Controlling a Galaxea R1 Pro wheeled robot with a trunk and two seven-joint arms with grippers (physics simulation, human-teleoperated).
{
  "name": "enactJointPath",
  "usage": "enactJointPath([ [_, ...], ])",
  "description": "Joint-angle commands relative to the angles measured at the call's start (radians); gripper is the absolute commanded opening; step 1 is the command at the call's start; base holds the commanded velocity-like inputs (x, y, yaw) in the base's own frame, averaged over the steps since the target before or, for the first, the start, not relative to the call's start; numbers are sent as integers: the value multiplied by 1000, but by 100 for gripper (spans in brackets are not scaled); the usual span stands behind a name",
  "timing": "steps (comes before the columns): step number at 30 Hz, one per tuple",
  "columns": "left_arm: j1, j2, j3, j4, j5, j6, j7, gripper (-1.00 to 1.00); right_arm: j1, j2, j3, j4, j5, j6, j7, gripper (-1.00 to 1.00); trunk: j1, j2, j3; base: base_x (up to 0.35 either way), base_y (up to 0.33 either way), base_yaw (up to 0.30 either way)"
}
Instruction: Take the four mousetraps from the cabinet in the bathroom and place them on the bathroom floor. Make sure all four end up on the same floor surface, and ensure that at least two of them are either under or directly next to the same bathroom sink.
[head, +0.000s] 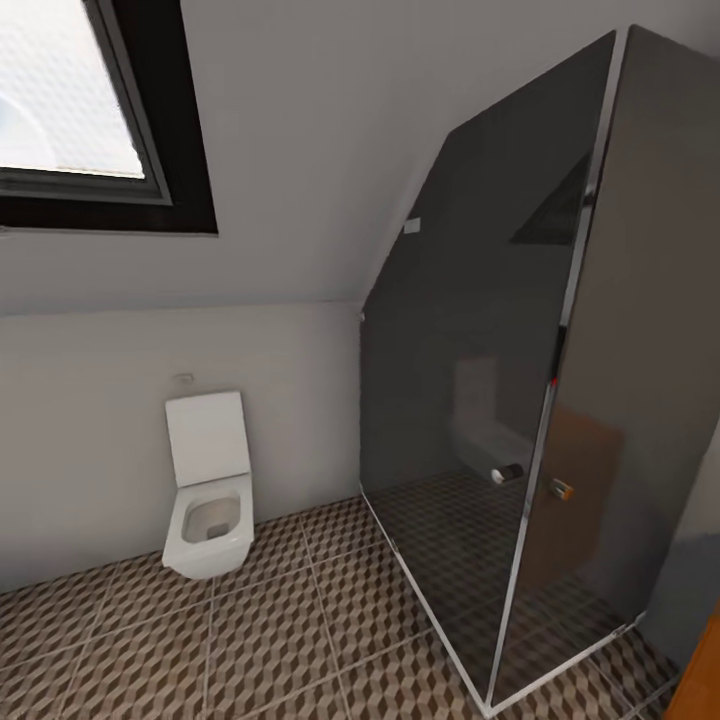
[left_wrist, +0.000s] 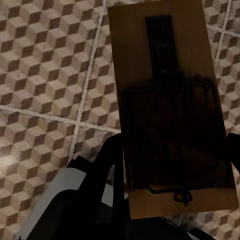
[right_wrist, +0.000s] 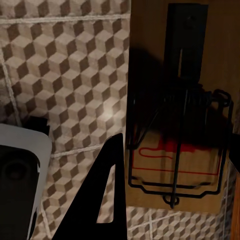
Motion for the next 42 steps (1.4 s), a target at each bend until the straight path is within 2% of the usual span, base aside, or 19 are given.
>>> enactJointPath([
  [1,-1,0,1,4,-4,-6,2,-100,-1,0,-8,3,7,0,-4,-100,0,-1,0,0,0,253],
  [42,-1,-8,2,5,-4,-6,1,-100,-1,0,-7,3,9,1,-5,-100,0,-1,17,0,0,273],
])
